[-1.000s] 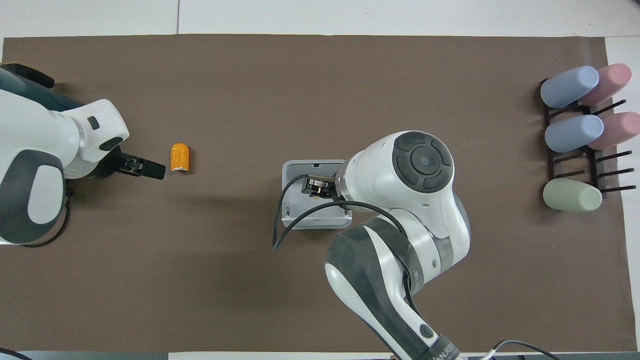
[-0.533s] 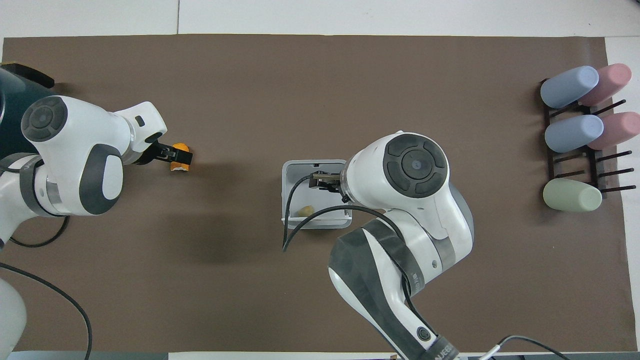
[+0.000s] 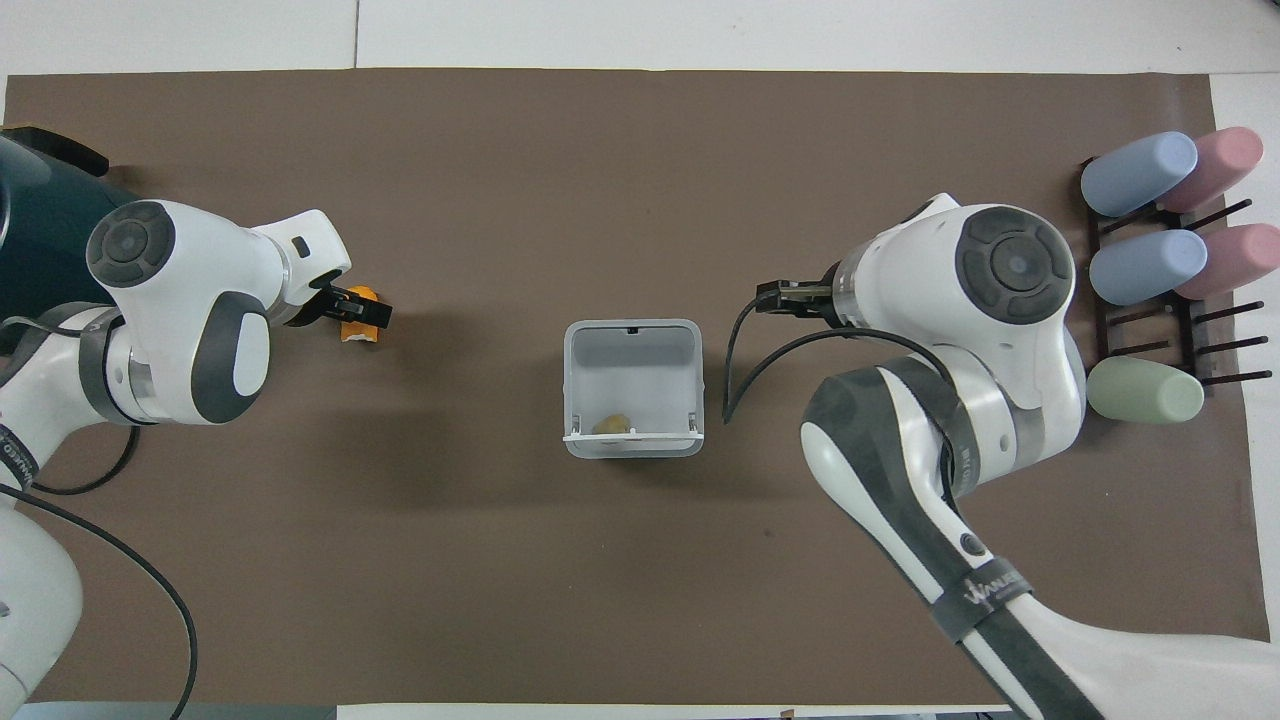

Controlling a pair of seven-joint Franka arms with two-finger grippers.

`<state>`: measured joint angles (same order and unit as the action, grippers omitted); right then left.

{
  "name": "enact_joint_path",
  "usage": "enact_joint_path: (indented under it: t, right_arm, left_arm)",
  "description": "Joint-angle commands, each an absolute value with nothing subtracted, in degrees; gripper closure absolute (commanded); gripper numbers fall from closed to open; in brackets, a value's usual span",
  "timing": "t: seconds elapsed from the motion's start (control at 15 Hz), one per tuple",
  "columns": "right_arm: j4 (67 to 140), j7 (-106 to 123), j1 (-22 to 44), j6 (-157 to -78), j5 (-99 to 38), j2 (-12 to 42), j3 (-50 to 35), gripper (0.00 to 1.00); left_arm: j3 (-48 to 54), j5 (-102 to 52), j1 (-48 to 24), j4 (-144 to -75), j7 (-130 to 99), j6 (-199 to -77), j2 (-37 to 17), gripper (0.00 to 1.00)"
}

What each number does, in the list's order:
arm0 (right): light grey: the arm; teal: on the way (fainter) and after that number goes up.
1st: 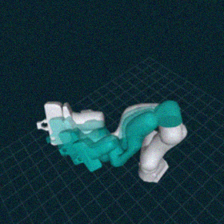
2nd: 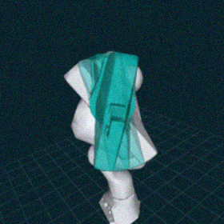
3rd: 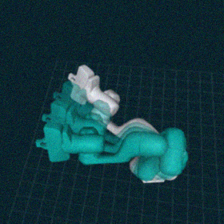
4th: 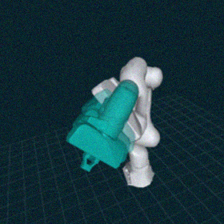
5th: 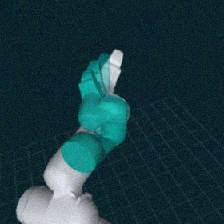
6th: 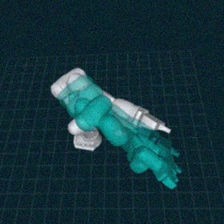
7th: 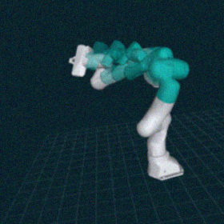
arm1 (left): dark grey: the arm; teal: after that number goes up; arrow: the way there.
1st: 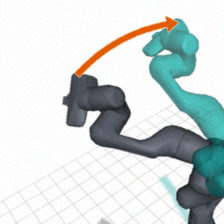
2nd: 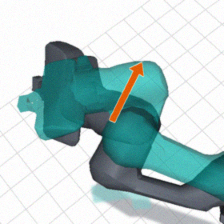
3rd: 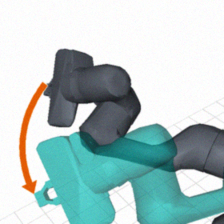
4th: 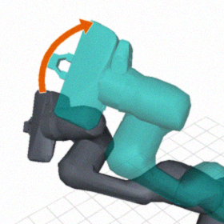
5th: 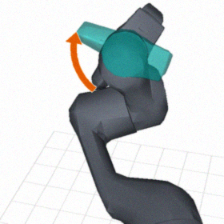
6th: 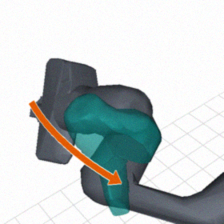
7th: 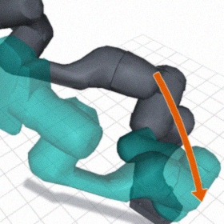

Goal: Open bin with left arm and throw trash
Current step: 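Carry the orange piece over the bin while the right gripper reaches cracker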

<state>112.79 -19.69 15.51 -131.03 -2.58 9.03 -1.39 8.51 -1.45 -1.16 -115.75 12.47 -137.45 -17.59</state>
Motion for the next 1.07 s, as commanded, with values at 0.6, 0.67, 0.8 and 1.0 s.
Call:
enact_joint_path:
  t: [0.6, 0.67, 0.8, 1.0]
  right_arm:
    - [113.2, -12.5, 9.3, -141.7, -1.1, 21.8, -1.9, 0.0]
    - [113.2, -12.5, 9.4, -140.2, -1.0, 21.1, -1.9, 0.0]
    - [113.3, -12.4, 9.5, -137.6, 1.3, 19.9, -1.9, 0.0]
    - [113.6, -12.0, 9.5, -133.9, 4.6, 18.2, -2.0, 0.0]
  left_arm:
    - [9.0, -7.3, -6.6, -92.2, -0.6, -110.6, -18.5, 1.0]
    - [9.0, -7.5, -9.1, -90.1, -6.2, -108.9, -18.5, 1.0]
    - [9.1, -7.7, -14.7, -89.5, -13.3, -109.2, -18.2, 1.0]
    - [9.1, -7.8, -22.0, -92.6, -16.8, -112.9, -17.2, 1.0]
